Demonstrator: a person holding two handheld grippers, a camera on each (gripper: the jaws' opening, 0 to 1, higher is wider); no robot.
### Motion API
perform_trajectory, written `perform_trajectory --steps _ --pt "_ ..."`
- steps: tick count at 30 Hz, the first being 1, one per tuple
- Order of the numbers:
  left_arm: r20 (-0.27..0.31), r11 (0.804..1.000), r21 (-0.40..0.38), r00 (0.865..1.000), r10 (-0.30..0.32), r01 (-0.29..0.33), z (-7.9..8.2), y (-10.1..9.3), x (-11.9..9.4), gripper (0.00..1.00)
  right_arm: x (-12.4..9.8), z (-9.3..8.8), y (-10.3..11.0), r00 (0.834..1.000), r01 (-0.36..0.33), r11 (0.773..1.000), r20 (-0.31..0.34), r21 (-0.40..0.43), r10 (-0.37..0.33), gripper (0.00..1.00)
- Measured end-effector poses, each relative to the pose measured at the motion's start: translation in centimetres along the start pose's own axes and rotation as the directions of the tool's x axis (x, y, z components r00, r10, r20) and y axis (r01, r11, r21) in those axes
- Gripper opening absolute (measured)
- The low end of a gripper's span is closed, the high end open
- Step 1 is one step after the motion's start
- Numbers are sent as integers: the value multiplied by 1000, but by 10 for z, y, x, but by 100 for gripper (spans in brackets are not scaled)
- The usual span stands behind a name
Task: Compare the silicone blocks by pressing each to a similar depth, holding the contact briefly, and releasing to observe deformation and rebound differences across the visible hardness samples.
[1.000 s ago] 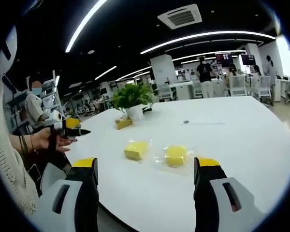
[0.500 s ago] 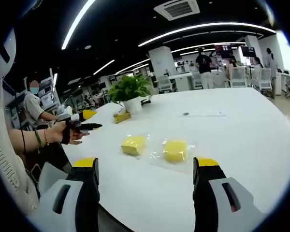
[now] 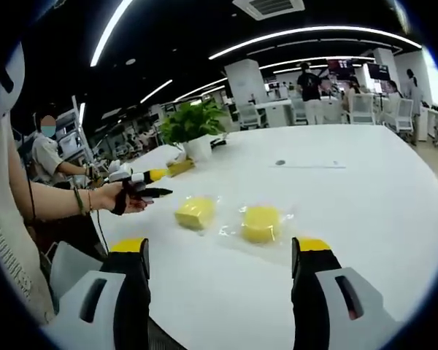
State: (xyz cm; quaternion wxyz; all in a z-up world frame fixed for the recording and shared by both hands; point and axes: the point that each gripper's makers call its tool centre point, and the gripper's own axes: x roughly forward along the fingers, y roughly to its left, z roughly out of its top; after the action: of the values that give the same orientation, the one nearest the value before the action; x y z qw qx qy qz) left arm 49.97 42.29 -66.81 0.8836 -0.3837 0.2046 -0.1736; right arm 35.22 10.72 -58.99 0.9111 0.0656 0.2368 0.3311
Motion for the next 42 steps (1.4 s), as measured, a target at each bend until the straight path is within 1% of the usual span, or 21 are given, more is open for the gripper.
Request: perform_trajectory --steps 2,3,5,7,9,10,11,14,15,17,18,21,23,25,27,30,31,33,35,37,42 --pt "-24 999 -31 1000 12 -12 -6 10 10 73 0 1 -4 1000 5 1000 -3 8 -5 74" --pt "-29 1000 -31 1000 0 -1 -8 12 15 72 0 1 -6 1000 10 1000 -3 6 -10 74" --pt "-48 999 -48 999 3 -5 -14 18 21 69 1 0 -9 1000 17 1000 -10 9 -17 74" --pt "-50 997 -74 999 -7 3 -17 22 27 63 1 -1 -11 1000 20 1000 -17 14 -20 73" --pt "-46 990 -141 999 -25 18 -20 24 32 57 1 -3 -14 999 28 1000 -29 10 -28 73" --pt "-21 981 -189 999 -40 35 -19 23 35 54 2 -3 -15 999 31 999 -32 11 -30 73" --pt "-9 972 -229 999 -49 46 -19 24 37 51 2 -4 -17 999 34 999 -37 13 -34 73" --pt "6 959 -279 999 -54 54 -20 30 42 43 3 -5 -19 998 39 999 -44 15 -39 73" --pt "8 953 -297 998 -55 55 -20 31 43 38 4 -6 -20 998 40 999 -51 16 -39 73" --pt "-7 951 -304 998 -64 59 -26 31 45 31 6 -8 -20 997 40 999 -59 14 -39 72" --pt "-9 952 -302 998 -64 58 -27 31 45 29 6 -8 -20 997 39 999 -60 14 -38 72" --pt "-56 963 -266 997 -53 36 -39 36 48 25 9 -9 -20 997 35 999 -67 19 -34 72" --pt "-70 963 -266 995 -70 49 -42 35 48 20 10 -10 -21 997 34 999 -72 19 -33 72" --pt "-75 966 -256 995 -64 43 -44 37 49 14 11 -11 -22 997 31 999 -76 21 -30 72" --pt "-56 961 -271 995 -78 60 -42 37 49 12 12 -11 -23 996 30 999 -79 22 -28 71" --pt "-45 962 -266 996 -71 57 -40 36 49 6 13 -12 -23 996 28 999 -81 22 -26 71" --pt "-45 966 -251 996 -75 61 -39 36 49 5 13 -12 -24 996 27 999 -84 20 -25 70" --pt "-62 970 -234 995 -84 67 -41 35 50 2 14 -16 -25 994 28 1000 -103 14 -26 69" --pt "-74 971 -224 992 -99 80 -42 28 50 0 14 -16 -26 995 26 999 -98 19 -24 69" --pt "-71 985 -151 993 -94 82 -41 27 50 0 14 -16 -26 995 26 999 -95 25 -24 69" --pt "-98 995 -89 994 -58 49 -39 21 49 0 14 -17 -25 995 21 999 -93 27 -19 69"
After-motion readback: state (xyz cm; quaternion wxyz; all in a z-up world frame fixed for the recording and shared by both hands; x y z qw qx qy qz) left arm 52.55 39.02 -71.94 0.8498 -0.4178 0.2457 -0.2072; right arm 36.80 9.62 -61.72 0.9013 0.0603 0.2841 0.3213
